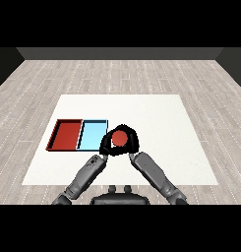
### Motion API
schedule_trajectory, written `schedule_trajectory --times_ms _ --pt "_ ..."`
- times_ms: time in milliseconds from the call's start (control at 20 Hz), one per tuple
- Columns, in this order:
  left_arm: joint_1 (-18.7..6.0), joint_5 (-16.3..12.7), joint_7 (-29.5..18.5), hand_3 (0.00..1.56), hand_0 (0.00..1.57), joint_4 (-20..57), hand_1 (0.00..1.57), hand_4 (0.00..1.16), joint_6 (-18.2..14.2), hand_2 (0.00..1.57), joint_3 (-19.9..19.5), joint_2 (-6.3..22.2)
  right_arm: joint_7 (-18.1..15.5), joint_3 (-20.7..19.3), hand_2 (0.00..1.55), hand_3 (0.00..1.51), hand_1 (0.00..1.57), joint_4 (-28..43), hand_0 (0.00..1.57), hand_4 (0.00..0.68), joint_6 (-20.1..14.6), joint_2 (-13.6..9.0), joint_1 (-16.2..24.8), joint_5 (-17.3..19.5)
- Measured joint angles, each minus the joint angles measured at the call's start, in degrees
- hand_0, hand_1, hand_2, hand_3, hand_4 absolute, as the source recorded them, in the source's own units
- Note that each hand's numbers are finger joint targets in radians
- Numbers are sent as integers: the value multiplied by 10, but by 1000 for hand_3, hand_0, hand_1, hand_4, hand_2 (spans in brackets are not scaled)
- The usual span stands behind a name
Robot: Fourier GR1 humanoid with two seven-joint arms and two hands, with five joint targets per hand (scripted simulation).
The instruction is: Pick the red can and put it in the red box
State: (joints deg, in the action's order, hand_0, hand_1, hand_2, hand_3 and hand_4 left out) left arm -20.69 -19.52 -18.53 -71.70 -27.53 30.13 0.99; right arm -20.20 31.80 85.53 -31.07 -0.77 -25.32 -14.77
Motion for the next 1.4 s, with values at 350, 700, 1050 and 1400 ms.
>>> schedule_trajectory --times_ms 350,700,1050,1400 --pt "-10 -26 -22 1479 1571 25 1571 1138 -48 1558 16 8 -12 16 1440 1392 1490 -7 1490 642 -14 -2 -4 -8" --pt "-21 -36 -65 1513 1571 46 1571 1147 -62 1571 7 3 -4 2 0 0 0 -8 0 0 3 3 -5 -13" --pt "-15 -33 -83 1507 1571 35 1571 1141 -67 1571 6 -2 58 2 0 0 0 1 0 0 5 1 -2 28" --pt "-18 -22 -83 1494 1571 35 1571 1134 -75 1571 -2 -2 81 -7 0 0 0 2 0 0 2 5 -2 33"
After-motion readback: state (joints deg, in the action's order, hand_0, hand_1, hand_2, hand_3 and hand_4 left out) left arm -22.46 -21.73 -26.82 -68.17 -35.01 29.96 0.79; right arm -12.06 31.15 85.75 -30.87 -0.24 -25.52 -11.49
